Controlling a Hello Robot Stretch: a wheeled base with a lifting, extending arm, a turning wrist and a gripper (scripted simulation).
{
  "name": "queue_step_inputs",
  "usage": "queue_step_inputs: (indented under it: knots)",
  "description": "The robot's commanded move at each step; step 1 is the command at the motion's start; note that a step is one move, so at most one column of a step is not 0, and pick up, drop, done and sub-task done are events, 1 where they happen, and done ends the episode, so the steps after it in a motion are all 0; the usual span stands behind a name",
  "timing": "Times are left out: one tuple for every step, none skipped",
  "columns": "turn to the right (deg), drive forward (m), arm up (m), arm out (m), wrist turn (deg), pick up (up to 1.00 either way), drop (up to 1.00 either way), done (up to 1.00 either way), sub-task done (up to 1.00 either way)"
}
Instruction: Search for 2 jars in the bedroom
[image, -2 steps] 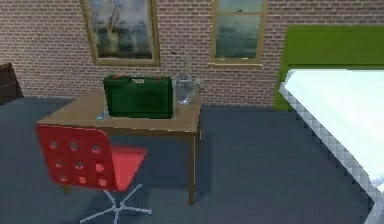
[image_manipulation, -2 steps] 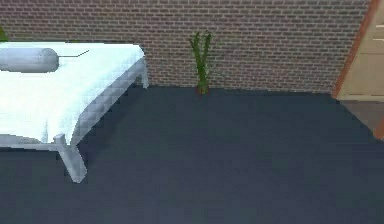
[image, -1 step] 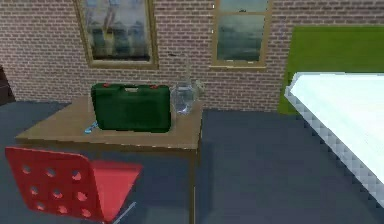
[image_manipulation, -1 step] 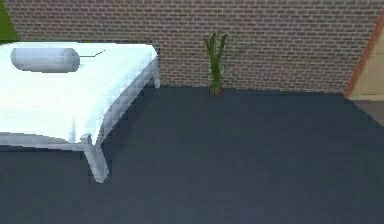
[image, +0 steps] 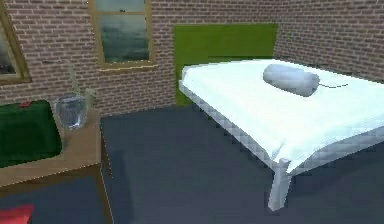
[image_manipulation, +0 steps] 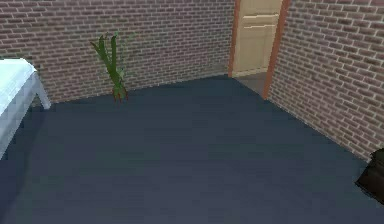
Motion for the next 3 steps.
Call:
queue_step_inputs:
  knots:
    - [0.0, 0.65, 0.0, 0.0, 0.0, 0.0, 0.0, 0.0, 0.0]
    - [-45.0, 0.0, 0.0, 0.0, 0.0, 0.0, 0.0, 0.0, 0.0]
    - [0.0, 0.0, 0.0, 0.0, 0.0, 0.0, 0.0, 1.0, 0.0]
